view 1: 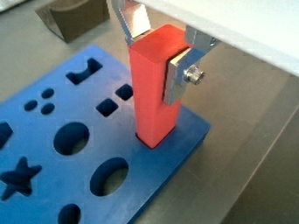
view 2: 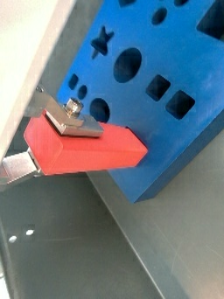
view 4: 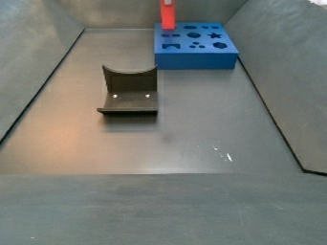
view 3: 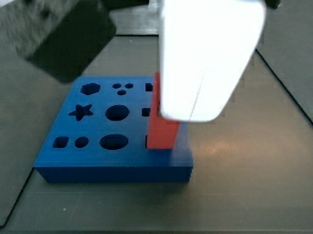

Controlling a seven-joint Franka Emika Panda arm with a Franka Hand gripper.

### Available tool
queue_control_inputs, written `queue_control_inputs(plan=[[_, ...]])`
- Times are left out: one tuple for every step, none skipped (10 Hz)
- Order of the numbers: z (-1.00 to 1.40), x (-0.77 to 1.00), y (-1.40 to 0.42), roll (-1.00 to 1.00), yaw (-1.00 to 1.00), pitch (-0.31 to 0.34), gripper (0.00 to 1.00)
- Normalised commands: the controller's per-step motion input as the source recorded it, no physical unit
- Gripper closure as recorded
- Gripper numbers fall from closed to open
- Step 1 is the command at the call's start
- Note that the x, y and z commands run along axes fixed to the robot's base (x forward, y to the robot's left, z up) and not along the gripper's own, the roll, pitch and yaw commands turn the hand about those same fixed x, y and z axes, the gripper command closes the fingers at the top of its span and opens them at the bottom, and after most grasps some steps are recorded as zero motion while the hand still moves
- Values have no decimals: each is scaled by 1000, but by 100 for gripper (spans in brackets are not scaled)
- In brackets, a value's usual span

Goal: Insert the rectangle object.

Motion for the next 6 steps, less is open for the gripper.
queue_control_inputs(plan=[[-189,-223,0,0,0,-316,100],[-217,-137,-23,9,0,-221,100],[-229,-83,-103,150,0,-136,100],[-223,-29,-86,131,0,-76,100],[-126,-123,-14,0,0,-120,100],[0,-37,0,-4,0,-70,100]])
